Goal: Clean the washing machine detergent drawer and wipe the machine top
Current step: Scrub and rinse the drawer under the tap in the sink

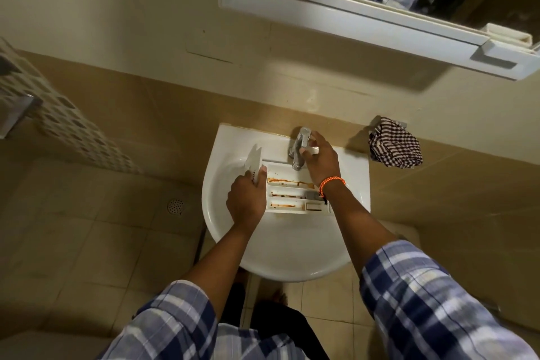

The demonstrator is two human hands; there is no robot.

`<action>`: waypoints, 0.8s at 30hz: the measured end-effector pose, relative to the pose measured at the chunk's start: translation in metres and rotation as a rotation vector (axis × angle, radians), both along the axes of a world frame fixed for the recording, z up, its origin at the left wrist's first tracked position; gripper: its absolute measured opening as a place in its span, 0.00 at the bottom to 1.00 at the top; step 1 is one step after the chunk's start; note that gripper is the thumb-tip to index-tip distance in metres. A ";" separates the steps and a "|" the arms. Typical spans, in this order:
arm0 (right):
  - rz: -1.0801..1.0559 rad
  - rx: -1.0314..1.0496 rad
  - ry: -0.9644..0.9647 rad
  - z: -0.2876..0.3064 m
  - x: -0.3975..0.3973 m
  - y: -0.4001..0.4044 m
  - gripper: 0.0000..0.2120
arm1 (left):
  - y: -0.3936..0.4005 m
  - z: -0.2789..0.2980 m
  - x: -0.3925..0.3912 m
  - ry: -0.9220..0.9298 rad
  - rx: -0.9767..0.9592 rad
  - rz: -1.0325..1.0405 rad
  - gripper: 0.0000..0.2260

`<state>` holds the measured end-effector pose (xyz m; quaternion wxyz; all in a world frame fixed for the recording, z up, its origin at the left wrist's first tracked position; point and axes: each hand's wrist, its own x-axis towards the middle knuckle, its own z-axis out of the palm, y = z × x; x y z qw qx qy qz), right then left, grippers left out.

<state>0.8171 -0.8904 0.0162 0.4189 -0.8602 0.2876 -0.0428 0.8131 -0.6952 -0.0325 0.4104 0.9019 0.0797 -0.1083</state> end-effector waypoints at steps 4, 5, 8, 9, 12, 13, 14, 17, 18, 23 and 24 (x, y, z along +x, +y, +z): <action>-0.008 -0.018 -0.022 -0.002 0.001 -0.001 0.26 | 0.000 -0.001 0.004 -0.016 -0.017 0.011 0.29; -0.006 -0.036 -0.024 -0.001 0.002 0.000 0.26 | 0.001 -0.003 0.004 -0.017 -0.031 0.012 0.28; -0.010 -0.065 -0.032 0.003 0.003 0.000 0.24 | 0.002 -0.007 0.002 -0.004 -0.066 0.021 0.27; -0.011 -0.072 -0.034 0.003 0.003 -0.001 0.23 | 0.002 -0.008 0.002 -0.001 -0.076 0.026 0.27; 0.005 -0.092 -0.040 0.003 0.003 0.000 0.22 | 0.002 -0.009 0.003 0.004 -0.095 0.032 0.26; 0.009 -0.093 -0.044 0.003 0.003 0.000 0.23 | 0.002 -0.009 0.003 0.007 -0.096 0.033 0.26; 0.010 -0.098 -0.046 0.003 0.003 0.000 0.23 | 0.002 -0.009 0.003 0.005 -0.103 0.036 0.25; 0.008 -0.113 -0.038 0.003 0.005 -0.001 0.24 | 0.002 -0.014 0.004 0.004 -0.123 0.042 0.25; 0.009 -0.118 -0.032 0.004 0.005 -0.002 0.24 | 0.002 -0.014 0.004 0.005 -0.126 0.043 0.25; 0.048 -0.145 -0.046 0.002 0.005 -0.008 0.21 | 0.002 -0.019 0.005 0.018 -0.152 0.040 0.24; 0.050 -0.138 -0.053 0.001 0.006 -0.009 0.21 | 0.002 -0.019 0.005 0.023 -0.157 0.044 0.24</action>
